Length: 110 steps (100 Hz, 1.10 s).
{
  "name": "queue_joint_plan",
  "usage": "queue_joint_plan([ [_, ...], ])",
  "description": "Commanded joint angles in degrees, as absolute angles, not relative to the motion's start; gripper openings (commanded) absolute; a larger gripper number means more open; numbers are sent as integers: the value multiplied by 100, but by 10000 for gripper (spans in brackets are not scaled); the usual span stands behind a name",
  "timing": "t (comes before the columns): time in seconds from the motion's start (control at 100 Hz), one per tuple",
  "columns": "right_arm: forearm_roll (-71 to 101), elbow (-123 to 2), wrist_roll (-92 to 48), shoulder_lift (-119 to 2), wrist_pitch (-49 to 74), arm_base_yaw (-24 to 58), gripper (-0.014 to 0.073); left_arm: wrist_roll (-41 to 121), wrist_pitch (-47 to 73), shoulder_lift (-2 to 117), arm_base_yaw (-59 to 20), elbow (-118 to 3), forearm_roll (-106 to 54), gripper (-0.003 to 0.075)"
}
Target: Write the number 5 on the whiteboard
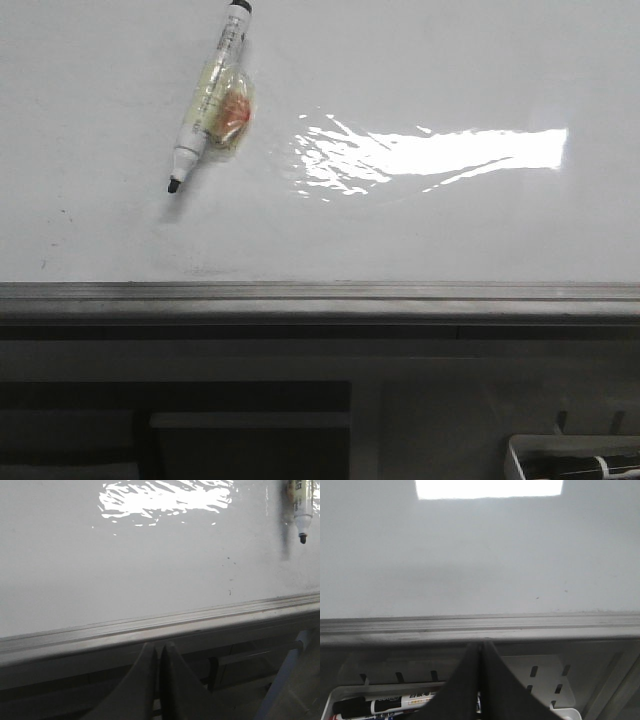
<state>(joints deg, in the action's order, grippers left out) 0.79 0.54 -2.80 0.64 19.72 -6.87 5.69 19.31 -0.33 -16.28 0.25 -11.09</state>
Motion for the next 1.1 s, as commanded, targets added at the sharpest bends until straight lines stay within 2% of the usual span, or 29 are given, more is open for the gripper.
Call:
queue_joint_plan([
  [0.0,0,219,-292,162,1828,-675,-61,504,1621,-184,-1602,119,-1173,-20],
  [0.84,0,219,-292,162,1787,-675,-61,504,1589,-184,-1602,119,-1114,-20],
  [0.96,-507,219,-292,162,1134,-675,-61,504,1563,-184,-1602,119,-1114,-20],
  [1.09,-489,219,-292,162,-325,-675,-61,504,954,-184,-1602,119,-1865,-20],
])
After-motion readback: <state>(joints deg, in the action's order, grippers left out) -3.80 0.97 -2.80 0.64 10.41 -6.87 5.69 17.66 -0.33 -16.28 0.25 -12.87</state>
